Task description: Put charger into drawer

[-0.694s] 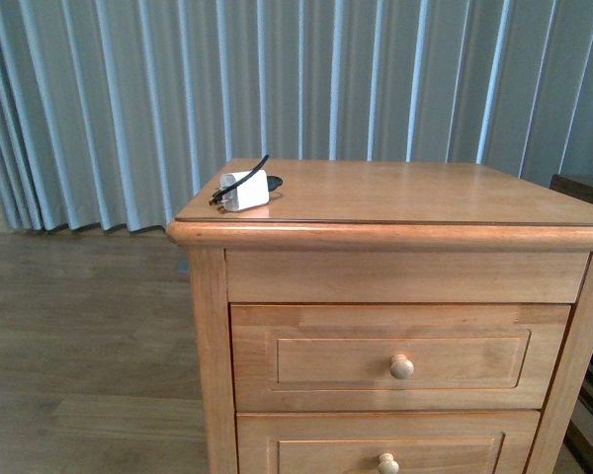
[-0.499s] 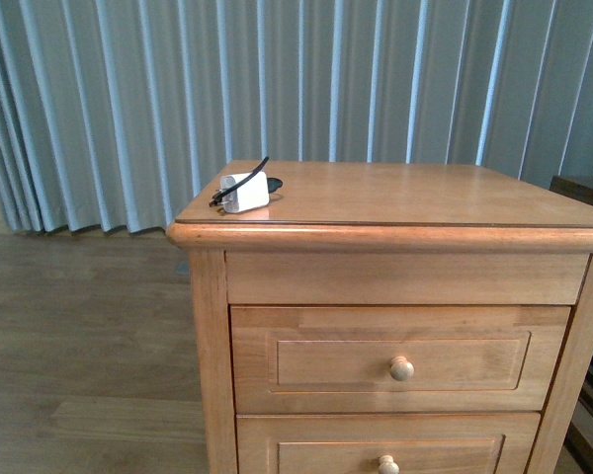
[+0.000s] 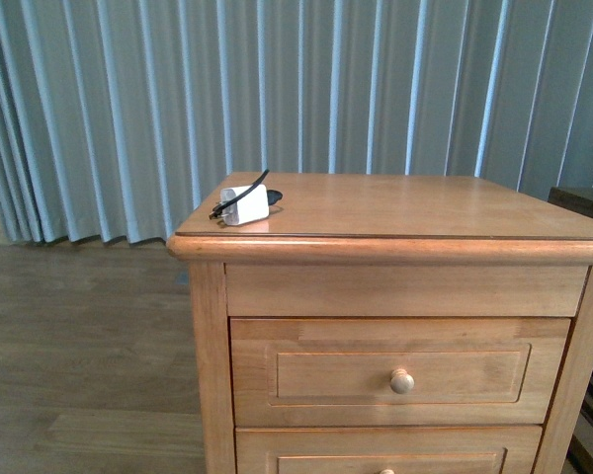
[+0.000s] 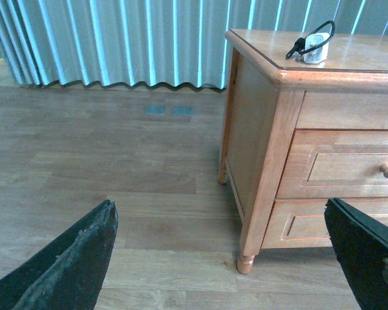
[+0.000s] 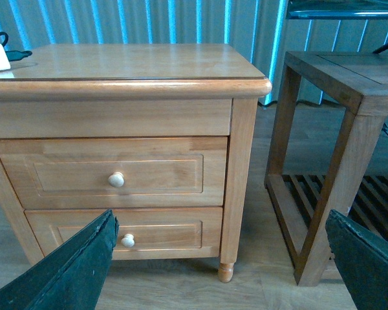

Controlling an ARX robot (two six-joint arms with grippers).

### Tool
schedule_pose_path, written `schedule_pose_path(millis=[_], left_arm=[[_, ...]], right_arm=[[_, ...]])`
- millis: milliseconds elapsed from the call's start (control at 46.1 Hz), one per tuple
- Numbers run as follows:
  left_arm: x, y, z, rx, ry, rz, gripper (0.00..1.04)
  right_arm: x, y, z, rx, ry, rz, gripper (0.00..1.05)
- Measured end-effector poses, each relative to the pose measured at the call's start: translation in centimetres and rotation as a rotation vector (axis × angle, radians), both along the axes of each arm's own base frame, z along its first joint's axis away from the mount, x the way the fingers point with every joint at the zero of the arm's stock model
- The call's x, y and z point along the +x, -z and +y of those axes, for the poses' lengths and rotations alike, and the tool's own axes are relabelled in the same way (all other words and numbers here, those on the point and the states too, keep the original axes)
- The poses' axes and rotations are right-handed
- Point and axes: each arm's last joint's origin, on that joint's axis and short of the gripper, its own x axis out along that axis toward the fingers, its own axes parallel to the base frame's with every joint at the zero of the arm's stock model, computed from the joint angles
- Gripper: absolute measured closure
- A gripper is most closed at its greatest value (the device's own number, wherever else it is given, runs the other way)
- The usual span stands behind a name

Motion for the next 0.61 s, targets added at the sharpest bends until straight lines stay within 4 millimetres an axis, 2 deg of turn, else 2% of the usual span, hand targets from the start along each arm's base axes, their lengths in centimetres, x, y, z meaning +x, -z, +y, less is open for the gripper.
schedule_pose_path(millis=[607], left_arm=[[0.0, 0.0, 0.0, 0.0, 0.0, 0.0, 0.06]], right_arm=[[0.0, -0.01, 0.0, 0.0, 0.0, 0.0, 0.08]])
